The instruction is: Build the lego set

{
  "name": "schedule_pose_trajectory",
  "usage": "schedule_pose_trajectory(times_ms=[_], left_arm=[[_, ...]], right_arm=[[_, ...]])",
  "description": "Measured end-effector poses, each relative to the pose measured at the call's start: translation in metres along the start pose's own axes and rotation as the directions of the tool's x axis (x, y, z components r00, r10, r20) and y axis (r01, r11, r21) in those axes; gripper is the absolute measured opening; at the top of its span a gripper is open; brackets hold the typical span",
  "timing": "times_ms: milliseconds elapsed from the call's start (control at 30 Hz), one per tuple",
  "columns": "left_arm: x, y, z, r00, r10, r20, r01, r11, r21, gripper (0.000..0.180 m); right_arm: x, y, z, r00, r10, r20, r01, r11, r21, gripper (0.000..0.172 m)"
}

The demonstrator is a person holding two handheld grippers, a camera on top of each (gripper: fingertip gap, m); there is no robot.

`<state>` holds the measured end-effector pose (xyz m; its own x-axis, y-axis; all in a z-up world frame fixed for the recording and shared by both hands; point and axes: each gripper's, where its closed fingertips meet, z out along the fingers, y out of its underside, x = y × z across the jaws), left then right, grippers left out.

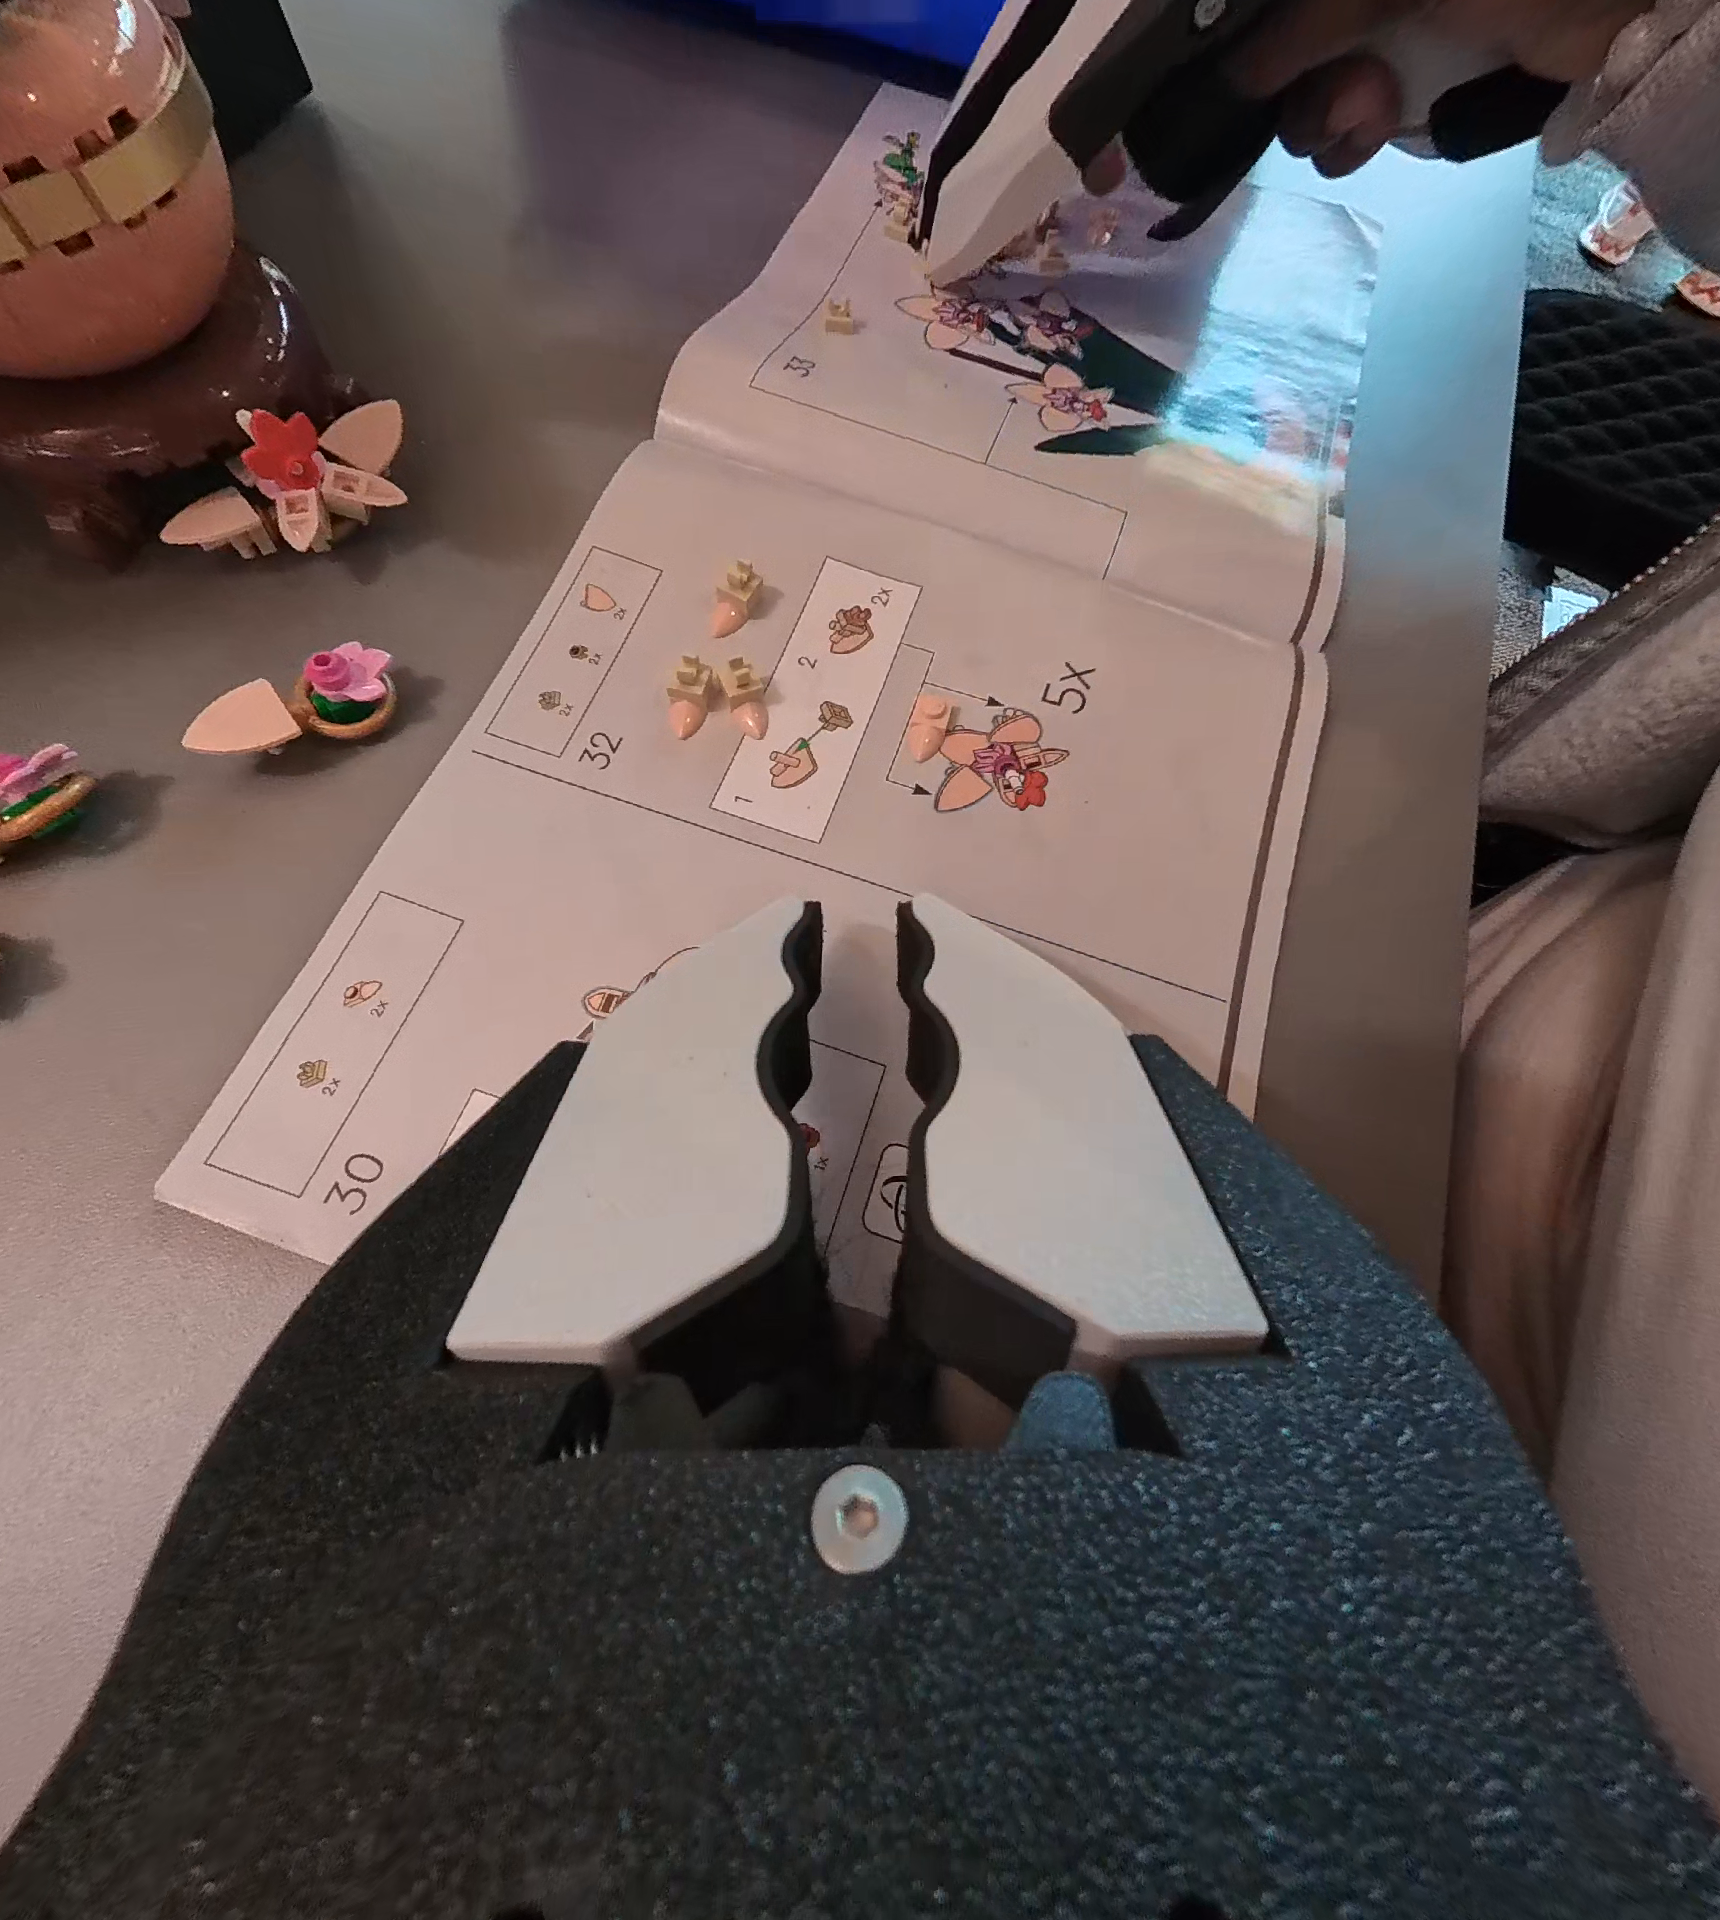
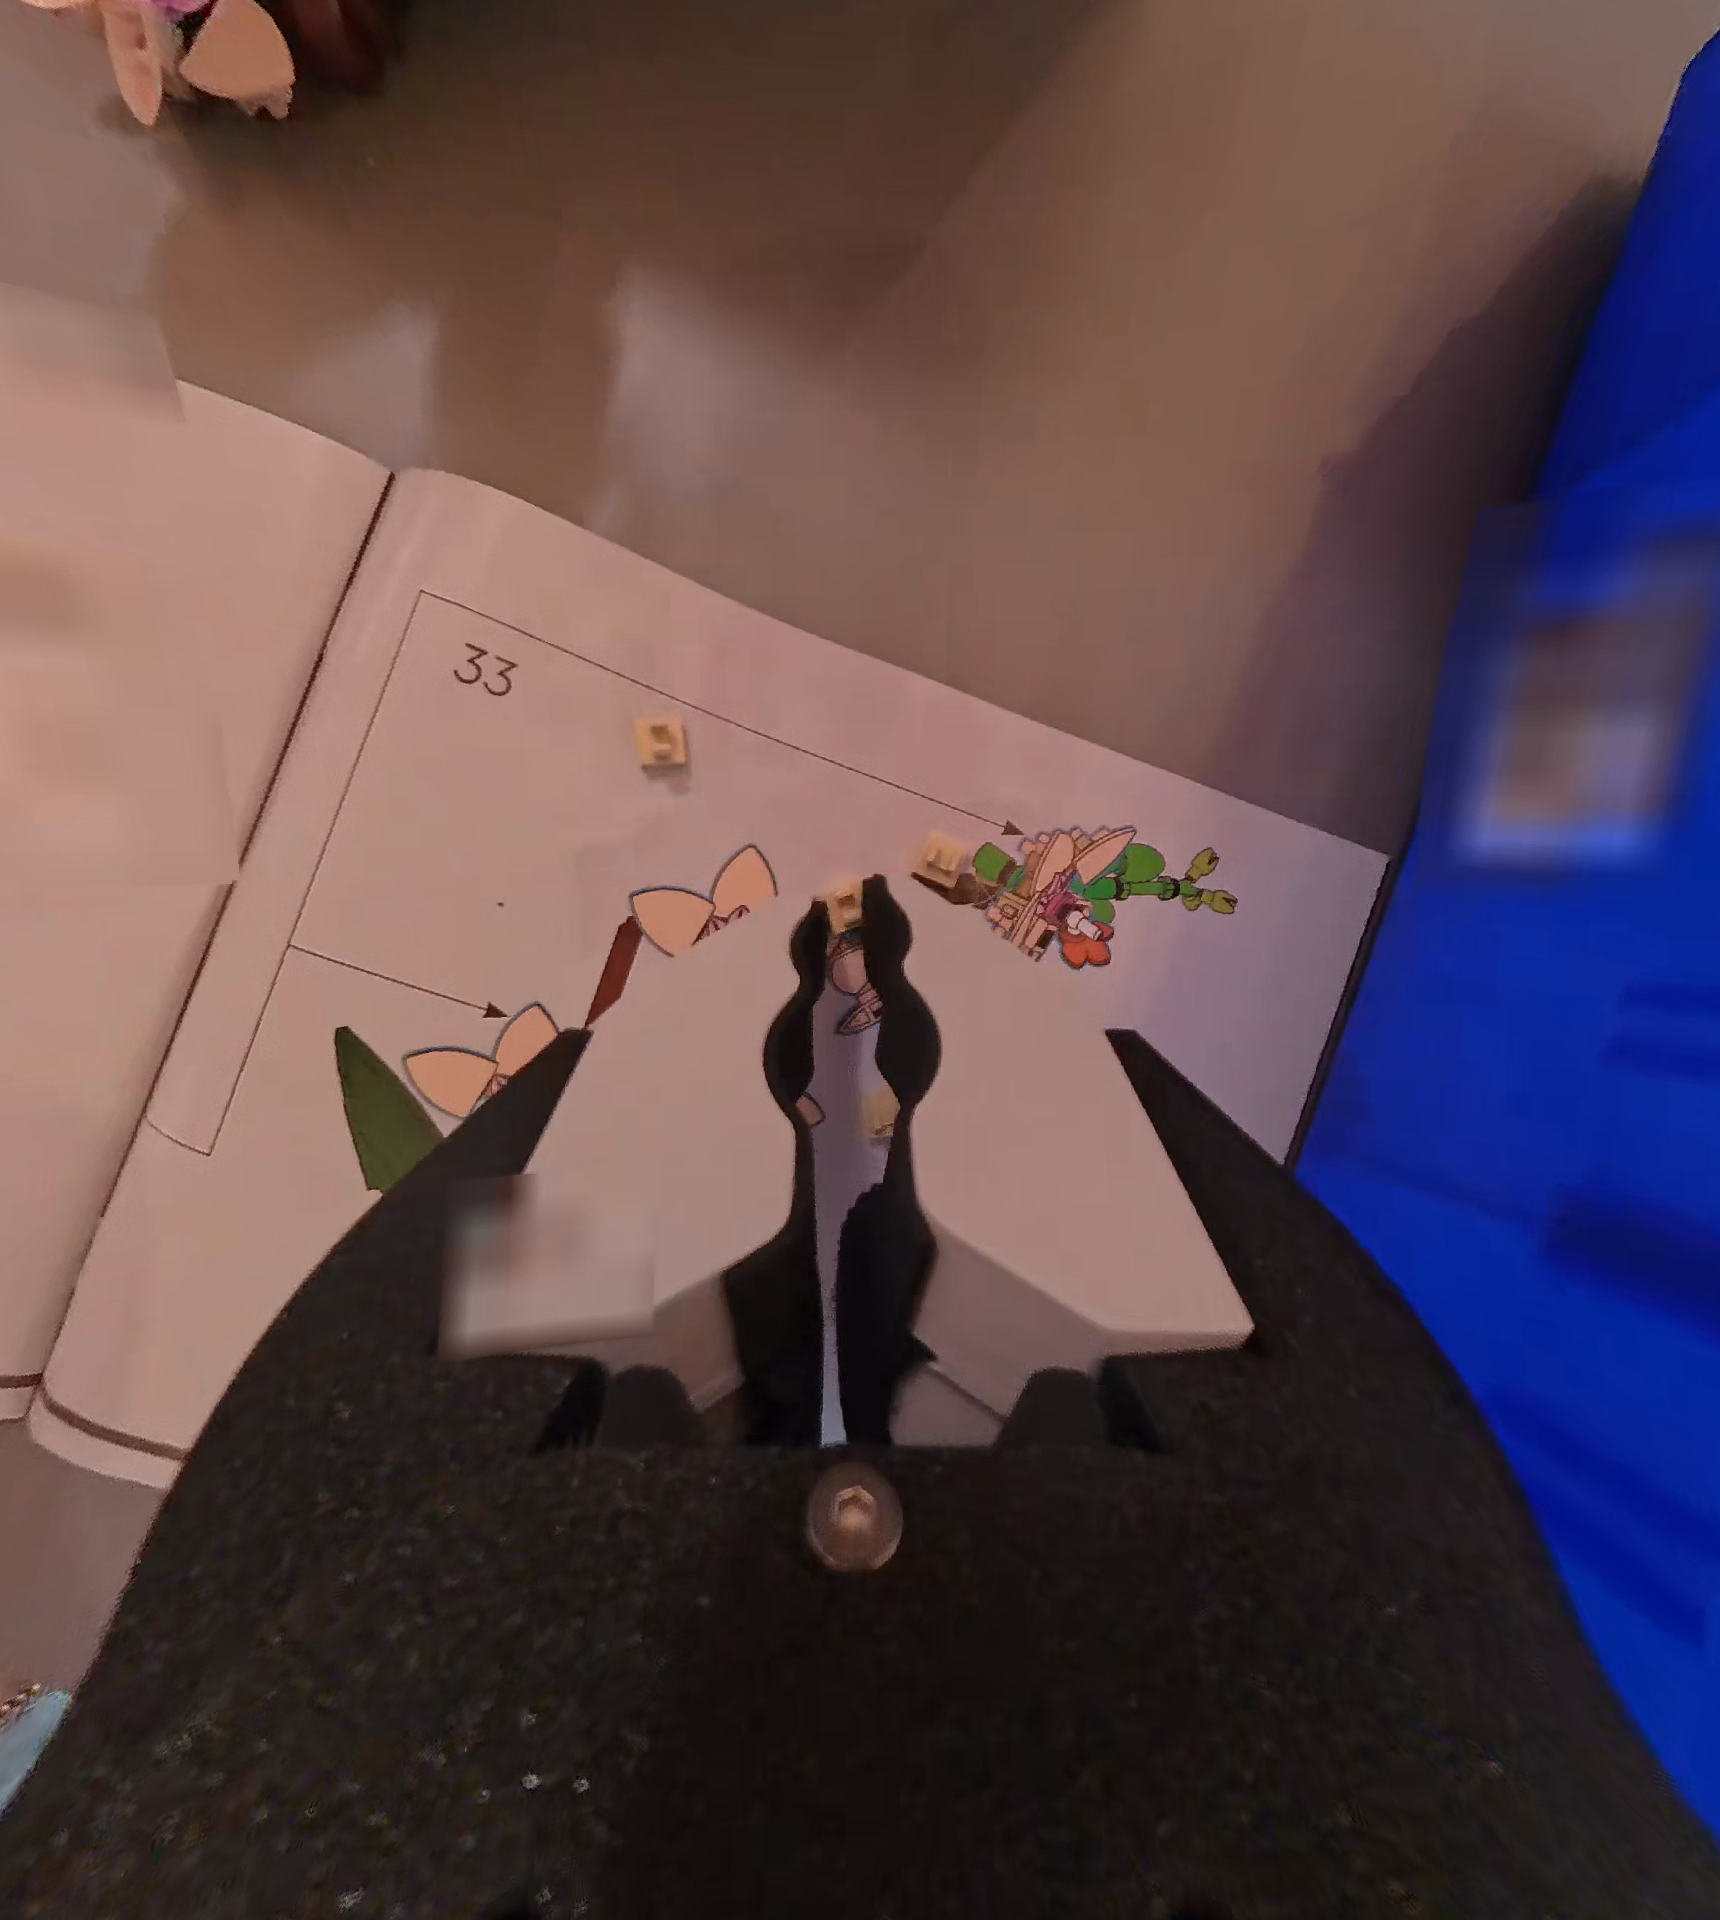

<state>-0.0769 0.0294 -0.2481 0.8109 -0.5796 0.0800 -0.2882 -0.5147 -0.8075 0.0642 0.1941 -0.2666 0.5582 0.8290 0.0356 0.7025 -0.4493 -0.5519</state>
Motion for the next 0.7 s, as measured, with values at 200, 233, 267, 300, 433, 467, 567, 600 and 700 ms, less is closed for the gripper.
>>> schedule_pose_trajectory(times_ms=[200, 233, 267, 300, 433, 467, 567, 600, 700], left_arm=[[0.0, -0.001, -0.001, 1.0, -0.011, -0.006, 0.011, 1.0, 0.009, 0.014], [-0.001, -0.001, -0.001, 1.0, -0.015, -0.007, 0.015, 1.0, 0.01, 0.014], [-0.001, -0.001, -0.001, 1.0, -0.018, -0.009, 0.018, 1.0, 0.01, 0.014], [-0.001, -0.001, -0.001, 1.0, -0.021, -0.011, 0.021, 1.0, 0.011, 0.013], [-0.001, -0.002, -0.001, 1.0, -0.026, -0.016, 0.026, 1.0, 0.017, 0.013], [-0.001, -0.002, -0.002, 0.999, -0.027, -0.017, 0.027, 0.999, 0.018, 0.013], [-0.001, -0.002, -0.002, 0.999, -0.03, -0.019, 0.03, 0.999, 0.018, 0.013], [-0.001, -0.002, -0.002, 0.999, -0.03, -0.019, 0.03, 0.999, 0.018, 0.013], [-0.001, -0.002, -0.001, 0.999, -0.031, -0.02, 0.032, 0.999, 0.015, 0.014]], right_arm=[[-0.023, -0.007, -0.008, 0.988, -0.064, 0.143, 0.058, 0.997, 0.049, 0.005], [-0.042, -0.014, -0.013, 0.965, -0.128, 0.227, 0.107, 0.989, 0.101, 0.005], [-0.064, -0.02, -0.021, 0.929, -0.213, 0.302, 0.171, 0.972, 0.159, 0.005], [-0.083, -0.024, -0.026, 0.891, -0.303, 0.338, 0.242, 0.947, 0.21, 0.005], [-0.143, -0.025, -0.031, 0.713, -0.575, 0.401, 0.49, 0.818, 0.301, 0.005], [-0.152, -0.022, -0.028, 0.674, -0.614, 0.411, 0.537, 0.789, 0.299, 0.005], [-0.159, -0.018, -0.017, 0.594, -0.687, 0.419, 0.636, 0.72, 0.278, 0.005], [-0.162, -0.019, -0.016, 0.576, -0.698, 0.426, 0.647, 0.707, 0.284, 0.005], [-0.164, -0.019, -0.01, 0.54, -0.718, 0.44, 0.683, 0.679, 0.27, 0.005]])
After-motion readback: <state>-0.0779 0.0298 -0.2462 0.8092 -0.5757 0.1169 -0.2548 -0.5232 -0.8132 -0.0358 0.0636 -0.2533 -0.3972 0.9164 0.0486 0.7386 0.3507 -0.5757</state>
